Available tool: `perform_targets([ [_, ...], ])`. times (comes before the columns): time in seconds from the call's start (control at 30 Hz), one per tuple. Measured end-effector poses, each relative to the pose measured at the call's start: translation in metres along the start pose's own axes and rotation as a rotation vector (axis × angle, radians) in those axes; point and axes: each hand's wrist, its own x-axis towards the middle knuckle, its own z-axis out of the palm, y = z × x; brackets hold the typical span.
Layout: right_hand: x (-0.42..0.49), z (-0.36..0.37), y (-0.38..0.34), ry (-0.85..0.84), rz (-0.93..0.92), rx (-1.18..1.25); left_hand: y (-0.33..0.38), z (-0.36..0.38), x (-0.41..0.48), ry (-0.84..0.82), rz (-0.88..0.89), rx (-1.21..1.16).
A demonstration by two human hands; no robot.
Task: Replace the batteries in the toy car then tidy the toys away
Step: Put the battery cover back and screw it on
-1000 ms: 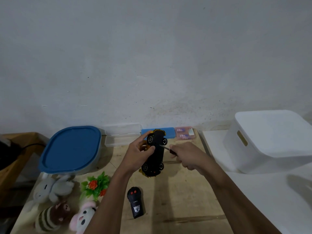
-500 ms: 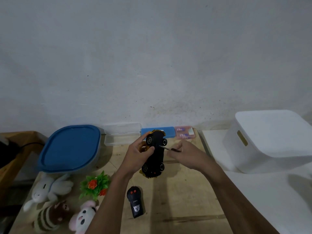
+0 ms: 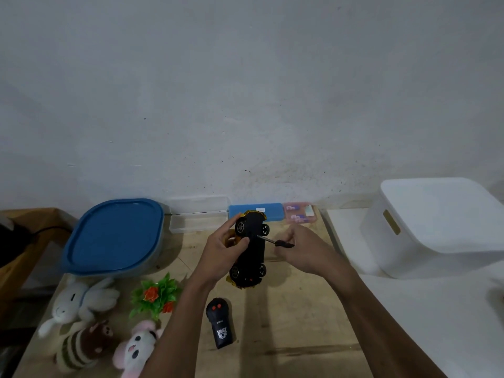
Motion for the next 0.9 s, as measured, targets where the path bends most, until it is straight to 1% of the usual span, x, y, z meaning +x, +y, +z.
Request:
perform_targets([
  [0.1,-0.001,0.000,-0.004,0.005,-0.024,0.028,0.000,-0.004,-0.002,-0.008,-0.002,0.006],
  [0.3,-0.007,0.005,-0.011,-0.133,0.071,0.117,-0.001,-0.009,-0.009,-0.027,0.005,0.043],
  [0.37,-0.011,0.006,-0.013,-0.126,0.060,0.090,-0.002,-0.010,-0.010,-0.030,0.003,0.036],
  [0.47,-0.013,0.008,-0.013,-0.050,0.022,0.076,-0.001,-0.012,-0.012,-0.036,0.004,0.031],
  [0.53,-0.014,0.009,-0.011,-0.034,0.016,0.083,0.000,-0.014,-0.015,-0.048,0.005,0.035],
  [0.63,-0.016,0.011,-0.009,-0.067,0.040,0.095,-0.002,-0.015,-0.017,-0.059,0.006,0.042],
  [0.77,-0.018,0.019,-0.006,-0.073,-0.019,0.046,-0.006,-0.015,-0.020,-0.050,-0.001,0.015],
  [0.9,-0.022,0.022,-0.005,-0.110,-0.042,0.098,-0.007,-0.013,-0.020,-0.050,-0.015,-0.029],
])
